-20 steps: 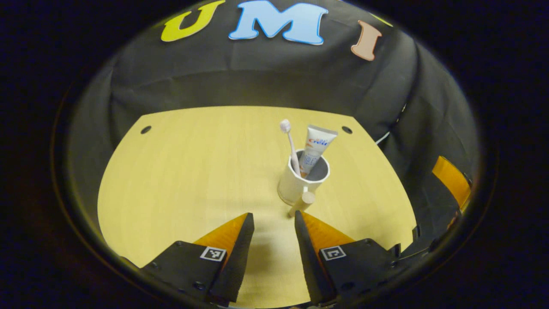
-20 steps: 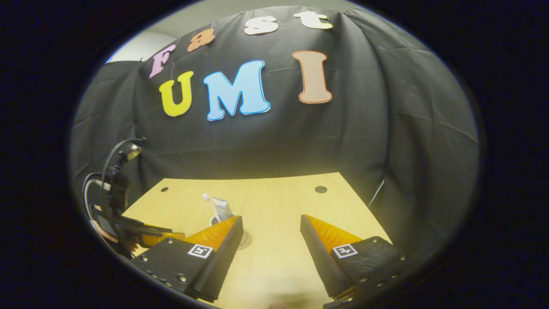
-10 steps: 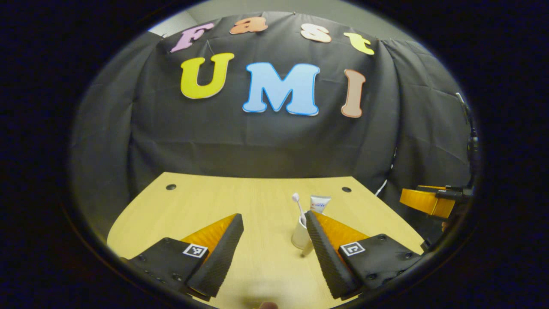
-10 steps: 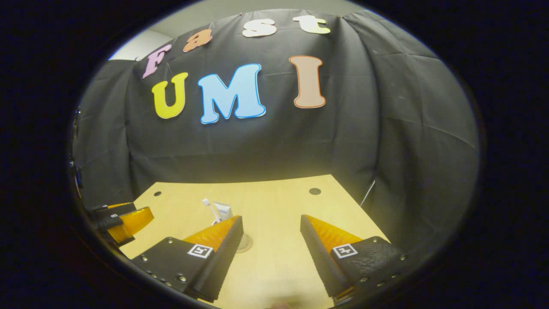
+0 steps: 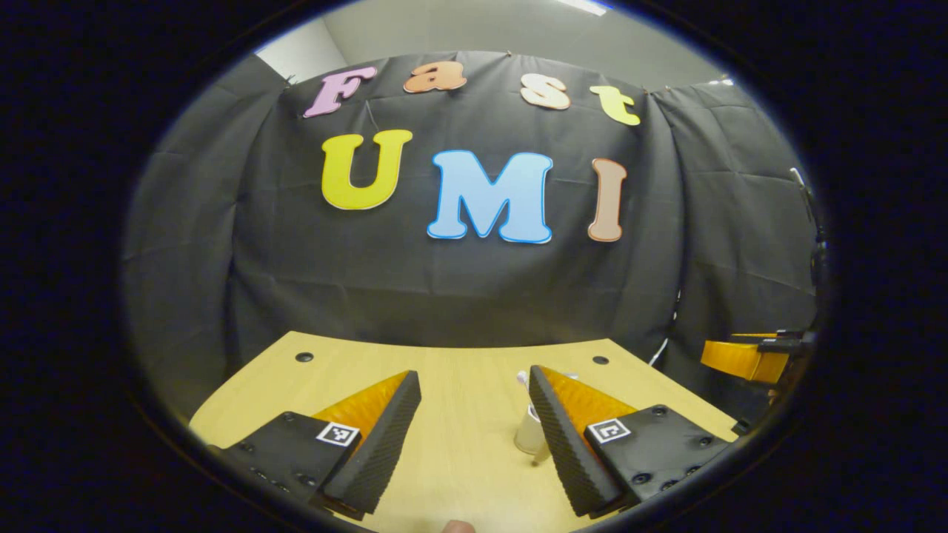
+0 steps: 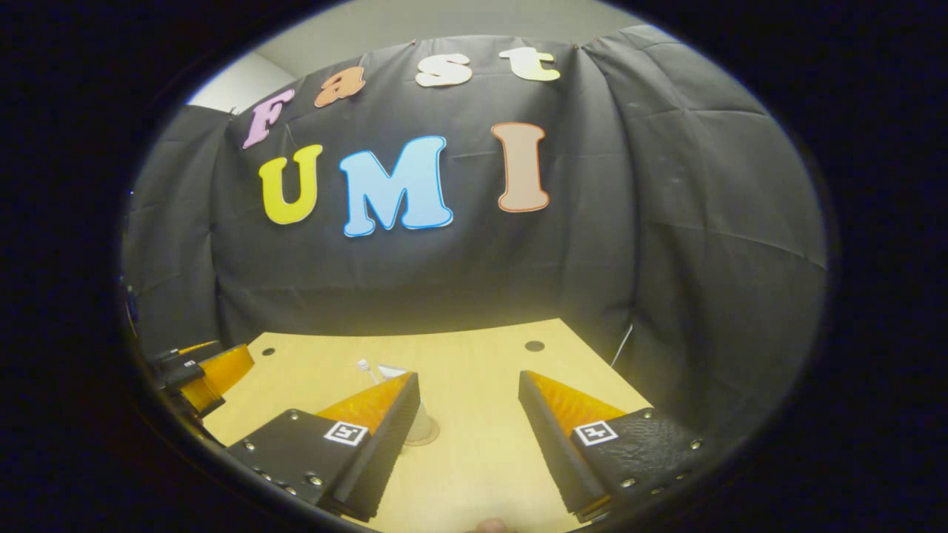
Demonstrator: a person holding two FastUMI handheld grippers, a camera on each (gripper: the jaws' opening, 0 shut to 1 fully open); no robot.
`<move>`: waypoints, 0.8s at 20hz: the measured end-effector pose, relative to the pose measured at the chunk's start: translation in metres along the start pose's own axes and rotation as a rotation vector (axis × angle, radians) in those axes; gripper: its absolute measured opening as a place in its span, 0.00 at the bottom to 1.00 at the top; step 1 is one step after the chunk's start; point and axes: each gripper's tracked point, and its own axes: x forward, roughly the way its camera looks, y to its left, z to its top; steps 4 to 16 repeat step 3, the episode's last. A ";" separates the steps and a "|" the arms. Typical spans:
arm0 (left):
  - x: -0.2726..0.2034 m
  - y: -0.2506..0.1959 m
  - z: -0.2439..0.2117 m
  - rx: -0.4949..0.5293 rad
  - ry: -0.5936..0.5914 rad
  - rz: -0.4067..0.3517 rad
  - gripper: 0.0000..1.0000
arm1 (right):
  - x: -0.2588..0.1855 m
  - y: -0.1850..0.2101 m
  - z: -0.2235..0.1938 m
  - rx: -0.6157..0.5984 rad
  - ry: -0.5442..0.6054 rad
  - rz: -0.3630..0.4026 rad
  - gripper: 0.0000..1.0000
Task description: Put the toothbrush and toothpaste on the desktop into the cup, then pick up the cup and place it on the coaster on the desktop.
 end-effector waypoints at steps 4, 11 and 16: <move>-0.004 -0.005 0.000 -0.013 0.005 -0.014 0.96 | -0.007 -0.003 -0.001 0.011 0.000 -0.008 0.82; -0.004 -0.005 0.000 -0.013 0.005 -0.014 0.96 | -0.007 -0.003 -0.001 0.011 0.000 -0.008 0.82; -0.004 -0.005 0.000 -0.013 0.005 -0.014 0.96 | -0.007 -0.003 -0.001 0.011 0.000 -0.008 0.82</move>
